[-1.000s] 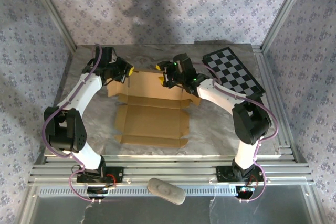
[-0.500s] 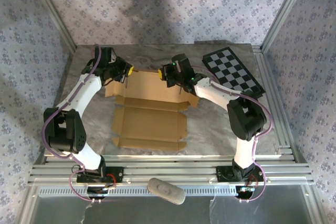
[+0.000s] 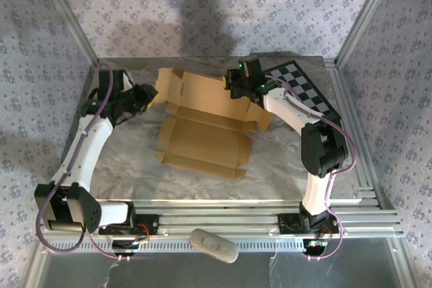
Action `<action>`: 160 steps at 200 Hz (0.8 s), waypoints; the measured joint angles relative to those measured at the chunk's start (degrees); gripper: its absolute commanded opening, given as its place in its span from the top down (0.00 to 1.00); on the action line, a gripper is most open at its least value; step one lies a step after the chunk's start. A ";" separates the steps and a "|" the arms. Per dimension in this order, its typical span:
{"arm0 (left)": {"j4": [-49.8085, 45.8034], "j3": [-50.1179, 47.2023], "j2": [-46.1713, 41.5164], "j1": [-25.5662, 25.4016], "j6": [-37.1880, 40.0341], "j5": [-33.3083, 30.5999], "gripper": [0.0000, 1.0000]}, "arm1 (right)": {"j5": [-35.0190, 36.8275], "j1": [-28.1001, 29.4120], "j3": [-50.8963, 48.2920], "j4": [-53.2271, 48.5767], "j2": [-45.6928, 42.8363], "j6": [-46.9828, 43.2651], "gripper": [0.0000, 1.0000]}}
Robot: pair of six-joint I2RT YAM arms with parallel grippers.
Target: Fold the paper box
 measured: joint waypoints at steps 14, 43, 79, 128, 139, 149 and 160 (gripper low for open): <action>1.57 -5.88 0.00 1.40 0.13 0.50 0.80 | -0.68 -0.74 1.64 -2.01 -0.68 -0.26 1.00; 4.52 -14.19 3.61 4.72 0.20 0.55 0.81 | -2.40 -2.23 3.69 -5.07 -2.19 -0.66 1.00; 12.74 -14.47 10.71 5.44 1.49 1.55 0.78 | -4.00 -3.15 5.18 -7.91 -2.32 -1.16 1.00; 23.26 -12.94 22.16 4.76 0.63 2.97 0.70 | -5.49 -3.45 5.62 -10.43 -2.32 -2.21 1.00; 24.33 -12.02 23.65 4.11 0.48 3.02 0.69 | -5.75 -3.61 6.25 -11.30 -2.32 -2.86 1.00; 25.14 -11.47 24.09 3.32 0.26 2.99 0.66 | -5.95 -3.80 6.88 -11.74 -2.29 -3.52 1.00; 25.90 -11.15 23.87 2.43 0.26 2.97 0.64 | -6.21 -4.02 7.80 -12.35 -2.19 -4.66 1.00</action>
